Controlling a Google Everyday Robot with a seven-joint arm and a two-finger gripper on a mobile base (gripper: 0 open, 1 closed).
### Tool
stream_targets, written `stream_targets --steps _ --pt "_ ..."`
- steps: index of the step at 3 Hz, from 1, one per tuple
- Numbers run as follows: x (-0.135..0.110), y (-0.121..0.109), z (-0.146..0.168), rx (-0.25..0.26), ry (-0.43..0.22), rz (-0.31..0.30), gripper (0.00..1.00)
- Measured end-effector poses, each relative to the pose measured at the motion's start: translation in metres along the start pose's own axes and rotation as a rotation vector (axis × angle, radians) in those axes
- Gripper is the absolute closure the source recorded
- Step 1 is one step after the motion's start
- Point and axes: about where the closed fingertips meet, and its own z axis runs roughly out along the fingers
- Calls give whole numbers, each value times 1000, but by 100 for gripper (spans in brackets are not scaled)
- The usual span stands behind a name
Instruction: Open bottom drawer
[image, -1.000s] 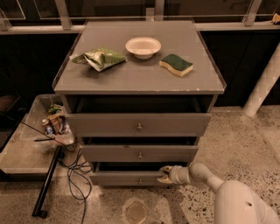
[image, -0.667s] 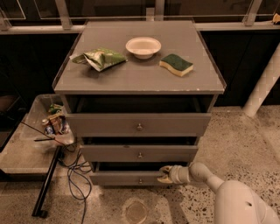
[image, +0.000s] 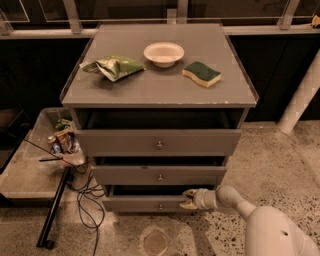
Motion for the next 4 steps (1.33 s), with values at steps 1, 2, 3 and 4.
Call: stream_targets --steps 1,2,3,4 --pt "0 0 0 0 0 0 34" --pt "0 0 0 0 0 0 13" --pt "0 0 0 0 0 0 13" --pt "20 19 -23 4 -23 15 37"
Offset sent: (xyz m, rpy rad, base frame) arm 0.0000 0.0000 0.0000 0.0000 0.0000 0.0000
